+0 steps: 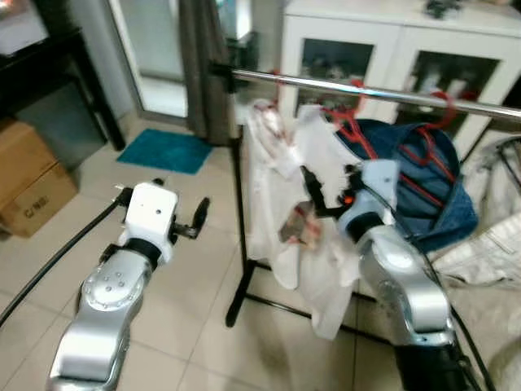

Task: Hang hanger

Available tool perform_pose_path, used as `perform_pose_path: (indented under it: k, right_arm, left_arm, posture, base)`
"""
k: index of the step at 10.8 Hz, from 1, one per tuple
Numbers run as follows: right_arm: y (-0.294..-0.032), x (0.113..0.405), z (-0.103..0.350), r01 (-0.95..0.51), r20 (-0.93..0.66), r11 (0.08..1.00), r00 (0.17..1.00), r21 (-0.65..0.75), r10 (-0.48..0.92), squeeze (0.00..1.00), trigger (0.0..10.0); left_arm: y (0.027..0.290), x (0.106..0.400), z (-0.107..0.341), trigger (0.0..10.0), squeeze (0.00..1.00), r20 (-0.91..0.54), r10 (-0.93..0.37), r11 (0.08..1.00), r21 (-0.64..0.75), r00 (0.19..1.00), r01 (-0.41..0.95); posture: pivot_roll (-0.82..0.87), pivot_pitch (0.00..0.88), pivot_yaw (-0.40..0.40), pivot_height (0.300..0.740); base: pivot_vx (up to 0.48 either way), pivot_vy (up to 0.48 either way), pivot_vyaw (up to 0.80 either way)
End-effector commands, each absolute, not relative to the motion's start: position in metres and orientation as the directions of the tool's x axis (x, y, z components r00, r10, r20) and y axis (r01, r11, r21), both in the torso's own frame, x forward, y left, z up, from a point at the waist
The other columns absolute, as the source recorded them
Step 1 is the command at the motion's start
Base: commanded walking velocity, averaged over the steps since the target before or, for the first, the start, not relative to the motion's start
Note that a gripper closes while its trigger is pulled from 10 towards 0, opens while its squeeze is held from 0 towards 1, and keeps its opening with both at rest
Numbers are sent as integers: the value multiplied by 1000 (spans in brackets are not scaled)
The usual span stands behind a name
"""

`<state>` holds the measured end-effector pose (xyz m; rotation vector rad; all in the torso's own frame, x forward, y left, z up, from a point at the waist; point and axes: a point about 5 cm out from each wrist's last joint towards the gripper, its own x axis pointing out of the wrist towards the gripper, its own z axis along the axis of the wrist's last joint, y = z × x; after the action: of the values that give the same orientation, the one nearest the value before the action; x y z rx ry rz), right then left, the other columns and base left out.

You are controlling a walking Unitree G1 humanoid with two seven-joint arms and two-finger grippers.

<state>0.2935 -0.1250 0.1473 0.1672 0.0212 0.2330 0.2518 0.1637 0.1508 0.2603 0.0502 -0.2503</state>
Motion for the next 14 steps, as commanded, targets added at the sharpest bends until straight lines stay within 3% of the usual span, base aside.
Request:
perform_pose_path:
  k: [1,6,9,11,14]
  right_arm:
    - [-121,294,161,-256,71,945,966,203,247,0,10000]
    - [-106,299,170,-369,87,916,929,158,359,0,10000]
    - [-100,299,174,-407,106,903,913,140,395,0,10000]
    - [-95,300,176,-444,109,887,895,127,433,0,10000]
    - [-102,303,173,-409,60,910,912,72,405,0,10000]
  left_arm:
    - [168,252,154,10000,894,-69,-234,932,269,970,244]
    - [167,252,153,10000,890,-64,-243,925,285,968,252]
    - [167,252,154,10000,890,-62,-248,917,308,967,255]
    - [166,252,153,10000,886,-65,-256,911,317,965,263]
    - [163,250,151,10000,867,-81,-281,903,317,956,292]
  posture:
    - [72,0,24,740]
    - [80,0,2,740]
    - [83,0,-4,740]
    - [87,0,-10,740]
    - [90,0,-22,740]
  base:
    - [349,0,0]
    - [346,0,0]
    - [349,0,679]
    - [338,0,0]
    - [99,0,0]
